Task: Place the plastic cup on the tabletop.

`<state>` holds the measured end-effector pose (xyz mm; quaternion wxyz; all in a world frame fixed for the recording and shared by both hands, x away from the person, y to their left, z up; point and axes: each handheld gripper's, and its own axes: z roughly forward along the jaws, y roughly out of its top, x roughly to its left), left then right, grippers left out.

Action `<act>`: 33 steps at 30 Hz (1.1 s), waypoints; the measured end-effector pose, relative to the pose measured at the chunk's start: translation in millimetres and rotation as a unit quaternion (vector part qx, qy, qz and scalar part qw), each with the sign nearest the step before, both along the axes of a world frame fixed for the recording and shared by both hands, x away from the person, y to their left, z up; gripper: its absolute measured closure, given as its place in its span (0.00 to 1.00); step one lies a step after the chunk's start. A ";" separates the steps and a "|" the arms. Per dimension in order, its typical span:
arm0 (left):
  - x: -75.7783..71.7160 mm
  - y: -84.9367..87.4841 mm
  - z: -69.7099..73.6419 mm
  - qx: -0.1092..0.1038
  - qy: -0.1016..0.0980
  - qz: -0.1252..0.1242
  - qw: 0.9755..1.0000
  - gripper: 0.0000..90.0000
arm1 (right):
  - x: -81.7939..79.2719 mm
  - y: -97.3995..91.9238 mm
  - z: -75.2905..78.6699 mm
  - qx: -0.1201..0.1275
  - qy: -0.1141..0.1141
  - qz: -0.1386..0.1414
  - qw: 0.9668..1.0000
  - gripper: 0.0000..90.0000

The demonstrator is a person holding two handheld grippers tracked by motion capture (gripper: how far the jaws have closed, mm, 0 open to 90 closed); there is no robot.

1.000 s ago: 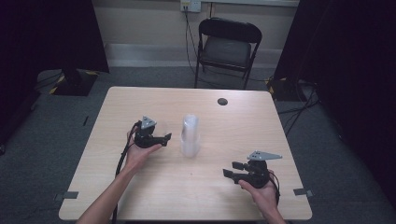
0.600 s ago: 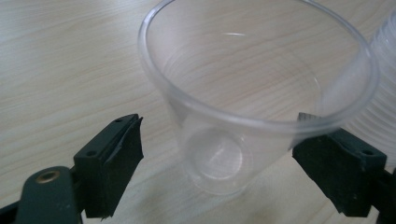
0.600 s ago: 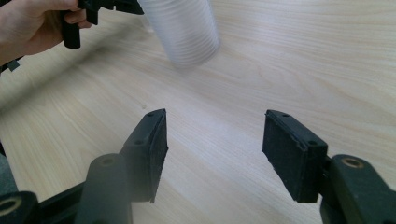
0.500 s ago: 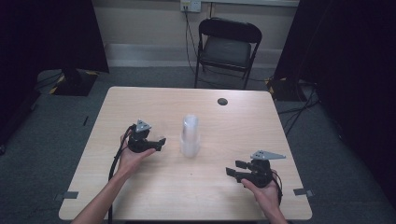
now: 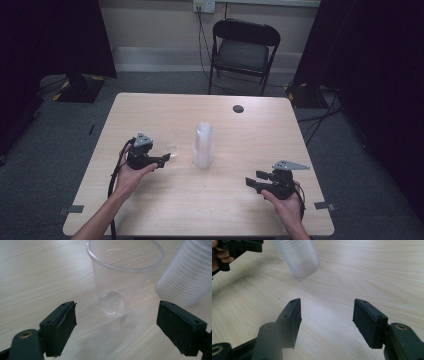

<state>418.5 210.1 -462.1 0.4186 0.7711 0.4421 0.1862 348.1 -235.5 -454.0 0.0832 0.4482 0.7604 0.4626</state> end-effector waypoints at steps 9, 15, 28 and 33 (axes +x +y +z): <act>-21.9 5.1 8.6 0.000 0.009 -0.029 1.000 0.18 | 0.6 -1.0 -0.7 0.001 0.003 -0.002 1.000 0.44; -33.4 3.2 8.8 0.017 0.022 -0.024 0.999 0.18 | 0.7 -1.3 -0.8 0.000 0.004 -0.005 1.000 0.44; -77.9 -1.9 8.4 0.022 0.028 -0.033 0.999 0.18 | 1.1 -3.3 -2.3 -0.004 0.004 -0.012 1.000 0.43; -88.1 -3.1 6.7 0.017 0.009 -0.033 0.999 0.18 | 0.4 -3.8 -4.1 -0.017 0.000 -0.014 1.000 0.42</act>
